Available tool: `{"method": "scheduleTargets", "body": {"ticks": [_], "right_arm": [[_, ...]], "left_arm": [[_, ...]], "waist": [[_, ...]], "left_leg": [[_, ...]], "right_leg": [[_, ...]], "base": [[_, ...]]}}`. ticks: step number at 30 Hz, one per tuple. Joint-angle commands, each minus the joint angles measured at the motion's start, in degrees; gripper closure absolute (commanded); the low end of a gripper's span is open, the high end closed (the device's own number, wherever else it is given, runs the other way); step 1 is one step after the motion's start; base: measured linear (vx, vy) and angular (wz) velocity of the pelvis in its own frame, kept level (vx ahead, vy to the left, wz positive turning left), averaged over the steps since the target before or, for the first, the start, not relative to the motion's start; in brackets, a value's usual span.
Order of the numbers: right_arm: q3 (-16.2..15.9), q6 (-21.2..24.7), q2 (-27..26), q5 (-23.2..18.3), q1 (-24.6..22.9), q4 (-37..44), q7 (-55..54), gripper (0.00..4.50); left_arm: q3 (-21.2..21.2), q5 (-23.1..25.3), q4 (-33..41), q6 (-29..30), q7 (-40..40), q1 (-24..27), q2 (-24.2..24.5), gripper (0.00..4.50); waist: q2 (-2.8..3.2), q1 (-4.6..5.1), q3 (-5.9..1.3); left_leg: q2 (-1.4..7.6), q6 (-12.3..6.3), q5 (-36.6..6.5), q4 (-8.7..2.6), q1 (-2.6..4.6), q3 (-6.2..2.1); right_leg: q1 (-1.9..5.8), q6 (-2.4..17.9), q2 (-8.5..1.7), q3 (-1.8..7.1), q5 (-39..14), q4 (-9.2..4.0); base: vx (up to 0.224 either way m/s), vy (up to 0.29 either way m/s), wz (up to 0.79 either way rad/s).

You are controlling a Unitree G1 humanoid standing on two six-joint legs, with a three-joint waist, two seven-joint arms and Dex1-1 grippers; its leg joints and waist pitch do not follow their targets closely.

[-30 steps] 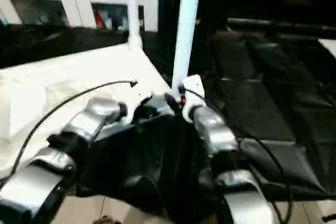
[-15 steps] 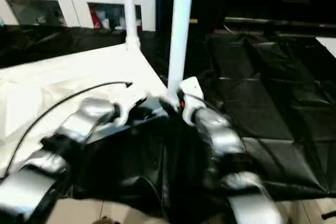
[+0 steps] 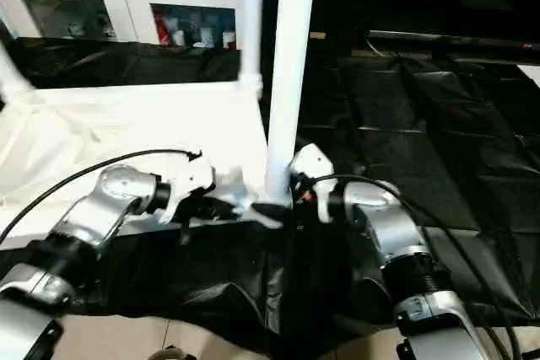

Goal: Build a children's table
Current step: Rotate leg to tighten

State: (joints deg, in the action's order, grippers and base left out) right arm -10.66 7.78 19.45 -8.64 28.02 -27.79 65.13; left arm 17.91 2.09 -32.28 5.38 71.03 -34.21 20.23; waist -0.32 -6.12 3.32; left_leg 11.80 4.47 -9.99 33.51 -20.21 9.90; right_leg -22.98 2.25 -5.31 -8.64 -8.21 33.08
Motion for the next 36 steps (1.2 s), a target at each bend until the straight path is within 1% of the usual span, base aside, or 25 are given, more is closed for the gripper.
{"method": "scheduleTargets", "body": {"ticks": [1, 2, 3, 4, 5, 6, 7, 9, 11, 15, 16, 17, 18, 19, 20, 21, 22, 25, 26, 27, 29, 30, 32, 33, 36], "right_arm": [[-1.49, 1.07, -0.07, -0.58, -0.52, 1.50, 1.99, 1.07], [-1.51, 1.12, -0.14, -0.53, -0.55, 1.48, 2.01, 1.07], [-1.76, 1.22, -0.18, -0.30, -0.69, 1.51, 2.08, 1.12], [-1.84, 1.24, -0.18, -0.24, -0.73, 1.52, 2.10, 1.40], [-1.96, 1.34, -0.21, -0.16, -0.82, 1.57, 2.13, 1.40], [-2.16, 1.71, -0.44, -0.10, -1.09, 1.77, 1.92, 1.46], [-2.24, 1.96, -0.61, -0.05, -1.25, 1.90, 1.62, 1.52], [-2.41, 2.22, -0.98, 0.14, -1.58, 1.95, 0.74, 1.76], [-2.23, 2.77, -1.66, 0.49, -2.05, 1.74, -1.17, 1.81], [0.08, 3.38, -4.93, 2.31, -1.40, -1.43, -11.11, 1.88], [0.62, 3.50, -5.71, 2.77, -1.08, -2.30, -13.60, 1.89], [1.79, 4.09, -7.28, 3.31, -0.32, -4.11, -18.37, 1.89], [2.60, 4.58, -8.34, 3.65, 0.17, -5.27, -21.57, 1.89], [3.08, 4.75, -9.02, 3.70, 0.44, -5.89, -23.30, 1.89], [4.41, 5.33, -11.07, 3.94, 1.28, -7.65, -28.67, 1.89], [4.63, 5.42, -11.44, 3.98, 1.43, -7.94, -29.63, 1.89], [6.52, 6.33, -13.98, 3.57, 2.61, -9.83, -35.76, 1.89], [8.71, 7.35, -16.79, 3.32, 4.40, -12.23, -42.98, 1.89], [9.06, 7.43, -17.27, 3.29, 4.78, -12.74, -44.16, 1.89], [9.37, 7.27, -17.99, 3.38, 5.44, -13.58, -45.66, 1.89], [8.01, 4.49, -18.97, 4.96, 6.69, -14.92, -46.02, 1.89], [7.92, 4.32, -19.01, 5.06, 6.76, -14.98, -46.02, 1.89], [7.48, 2.09, -19.90, 5.46, 7.58, -15.87, -45.25, 1.19], [7.64, 1.79, -20.08, 5.21, 7.79, -15.80, -44.83, 1.19], [7.79, 0.76, -19.13, 4.65, 7.98, -15.09, -42.61, 1.10]], "left_arm": [[-0.13, -1.98, 2.09, -1.05, 0.49, 0.10, -0.52, 4.50], [-0.16, -1.92, 2.13, -1.03, 0.52, 0.14, -0.50, 4.50], [-0.23, -1.77, 2.42, -0.84, 0.54, 0.32, -0.44, 4.50], [-0.26, -1.73, 2.50, -0.79, 0.54, 0.37, -0.42, 4.50], [-0.29, -1.67, 2.56, -0.71, 0.47, 0.41, -0.42, 4.50], [-0.39, -1.72, 2.57, -0.47, -0.10, 0.35, -0.52, 4.50], [-0.49, -1.70, 2.47, -0.38, -0.55, 0.28, -0.63, 4.50], [-0.62, -1.55, 2.33, -0.27, -1.22, 0.17, -0.82, 4.50], [-1.00, -1.13, 1.76, 0.10, -3.05, -0.21, -1.44, 4.50], [-2.29, -0.30, -0.45, 1.99, -8.37, -2.06, -3.69, 4.50], [-2.60, -0.26, -0.97, 2.28, -9.46, -2.50, -4.25, 4.50], [-3.18, -0.18, -1.97, 2.87, -11.67, -3.44, -5.40, 4.50], [-3.56, -0.13, -2.63, 3.29, -13.21, -4.08, -6.19, 4.50], [-3.72, -0.04, -3.06, 3.55, -14.15, -4.53, -6.71, 4.50], [-4.18, 0.52, -4.72, 4.66, -17.75, -6.09, -8.38, 4.50], [-4.25, 0.65, -5.05, 4.89, -18.47, -6.40, -8.68, 4.50], [-5.00, 0.98, -7.24, 5.97, -22.48, -8.31, -10.57, 4.50], [-6.42, 1.19, -10.18, 7.02, -28.41, -10.75, -12.96, 4.50], [-6.65, 1.22, -10.65, 7.09, -29.35, -11.16, -13.39, 4.50], [-7.01, 1.33, -11.29, 7.18, -31.00, -11.76, -14.07, 4.50], [-6.72, 1.98, -11.81, 5.85, -32.00, -12.29, -14.91, 4.50], [-6.70, 2.00, -11.82, 5.78, -32.03, -12.31, -14.95, 4.50], [-6.44, 1.72, -11.78, 5.00, -31.26, -12.24, -15.47, 4.50], [-6.15, 1.56, -11.23, 4.71, -30.34, -11.83, -15.35, 4.50], [-5.31, 1.41, -10.05, 3.00, -28.05, -10.52, -14.46, 4.50]], "waist": [[-0.31, 0.01, -4.11], [-0.29, 0.00, -4.09], [-0.43, -0.02, -4.11], [-0.38, -0.06, -4.12], [-0.35, -0.09, -4.13], [-0.47, -0.08, -4.15], [-0.38, -0.10, -4.14], [-0.38, -0.14, -4.13], [-0.41, -0.11, -4.06], [-0.45, 0.19, -3.82], [-0.51, 0.40, -3.75], [-0.39, 0.72, -3.67], [-0.42, 1.02, -3.69], [-0.44, 1.28, -3.69], [-0.25, 1.46, -3.68], [-0.26, 1.55, -3.67], [-0.36, 1.67, -3.77], [-0.13, 1.66, -3.82], [-0.23, 1.64, -4.05], [-0.26, 1.37, -4.19], [-0.32, 1.19, -4.34], [-0.32, 0.97, -4.49], [-0.44, 0.82, -4.57], [-0.43, 0.80, -4.55], [-0.35, 0.89, -4.46]], "left_leg": [[1.90, -3.05, -13.66, -3.76, 0.27, -0.46], [1.89, -3.03, -13.83, -3.74, 0.30, -0.41], [1.81, -2.97, -13.87, -3.70, 0.29, -0.37], [1.80, -2.95, -13.78, -3.69, 0.29, -0.38], [1.83, -2.91, -13.68, -3.71, 0.31, -0.41], [1.88, -2.93, -13.47, -3.74, 0.33, -0.42], [1.90, -2.93, -13.41, -3.74, 0.31, -0.44], [1.87, -2.94, -13.42, -3.73, 0.29, -0.41], [1.80, -2.73, -13.86, -3.74, 0.33, -0.42], [1.60, -1.85, -15.38, -3.74, 0.59, -0.51], [1.41, -1.49, -15.95, -3.67, 0.74, -0.50], [1.30, -1.09, -16.42, -3.60, 0.76, -0.61], [1.18, -0.86, -17.15, -3.55, 0.86, -0.73], [1.20, -0.77, -17.41, -3.52, 0.78, -0.77], [1.06, -0.90, -17.75, -3.43, 0.77, -0.78], [0.97, -0.76, -17.84, -3.30, 0.98, -0.70], [0.81, -0.91, -17.45, -3.22, 0.85, -0.67], [0.99, -0.78, -17.19, -3.34, 0.87, -0.79], [0.96, -0.87, -16.66, -3.36, 0.79, -0.74], [1.07, -1.21, -15.50, -3.45, 0.63, -0.69], [1.08, -1.80, -13.78, -3.51, 0.35, -0.55], [1.22, -2.18, -12.41, -3.54, 0.24, -0.47], [1.21, -2.81, -10.52, -3.55, -0.08, -0.37], [1.21, -3.11, -9.73, -3.57, -0.19, -0.35], [1.37, -3.30, -10.27, -3.66, 0.00, -0.32]], "right_leg": [[3.23, 5.63, -4.04, 3.62, -24.25, -4.59], [3.16, 5.66, -4.09, 3.63, -24.36, -4.69], [3.19, 5.50, -4.10, 3.60, -24.72, -4.72], [3.21, 5.47, -4.12, 3.60, -24.79, -4.69], [3.21, 5.38, -4.14, 3.60, -24.82, -4.71], [3.17, 5.43, -4.10, 3.61, -24.44, -4.63], [3.16, 5.56, -4.12, 3.62, -24.26, -4.58], [3.17, 5.57, -4.10, 3.63, -24.19, -4.60], [3.13, 5.14, -4.14, 3.56, -25.29, -4.78], [2.90, 3.82, -4.18, 3.29, -29.07, -5.38], [2.77, 3.05, -4.17, 3.11, -30.88, -5.72], [2.70, 2.37, -4.19, 2.94, -32.39, -5.97], [2.70, 1.77, -4.14, 2.63, -33.45, -6.25], [2.70, 1.61, -4.13, 2.60, -33.55, -6.20], [2.71, 1.01, -4.15, 2.45, -34.20, -6.47], [2.37, 0.80, -4.11, 2.44, -34.60, -6.67], [2.57, 0.64, -4.11, 2.33, -34.53, -6.78], [2.48, 0.97, -4.07, 2.40, -33.08, -6.58], [2.61, 1.35, -4.09, 2.53, -31.73, -6.42], [2.74, 1.99, -4.17, 2.85, -29.58, -6.00], [2.91, 2.99, -4.10, 3.16, -26.56, -5.51], [3.03, 3.84, -4.19, 3.40, -24.01, -5.08], [3.34, 4.95, -4.13, 3.55, -20.75, -4.52], [3.39, 5.60, -4.08, 3.61, -19.41, -4.27], [3.39, 6.12, -4.08, 3.63, -19.70, -4.31]], "base": [[0.000, 0.000, 0.00], [0.000, 0.000, 0.00], [0.000, 0.000, 0.00], [0.000, 0.000, 0.00], [0.000, 0.000, 0.00], [0.000, 0.000, 0.00], [0.000, 0.000, 0.00], [0.000, 0.000, 0.00], [0.000, 0.000, 0.00], [0.000, 0.000, 0.00], [0.000, 0.000, 0.00], [0.000, 0.000, 0.00], [0.000, 0.000, 0.00], [0.000, 0.000, 0.00], [0.000, 0.000, 0.00], [0.000, 0.000, 0.00], [0.000, 0.000, 0.00], [0.000, 0.000, 0.00], [0.000, 0.000, 0.00], [0.000, 0.000, 0.00], [0.000, 0.000, 0.00], [0.000, 0.000, 0.00], [0.000, 0.000, 0.00], [0.000, 0.000, 0.00], [0.000, 0.000, 0.00]]}}
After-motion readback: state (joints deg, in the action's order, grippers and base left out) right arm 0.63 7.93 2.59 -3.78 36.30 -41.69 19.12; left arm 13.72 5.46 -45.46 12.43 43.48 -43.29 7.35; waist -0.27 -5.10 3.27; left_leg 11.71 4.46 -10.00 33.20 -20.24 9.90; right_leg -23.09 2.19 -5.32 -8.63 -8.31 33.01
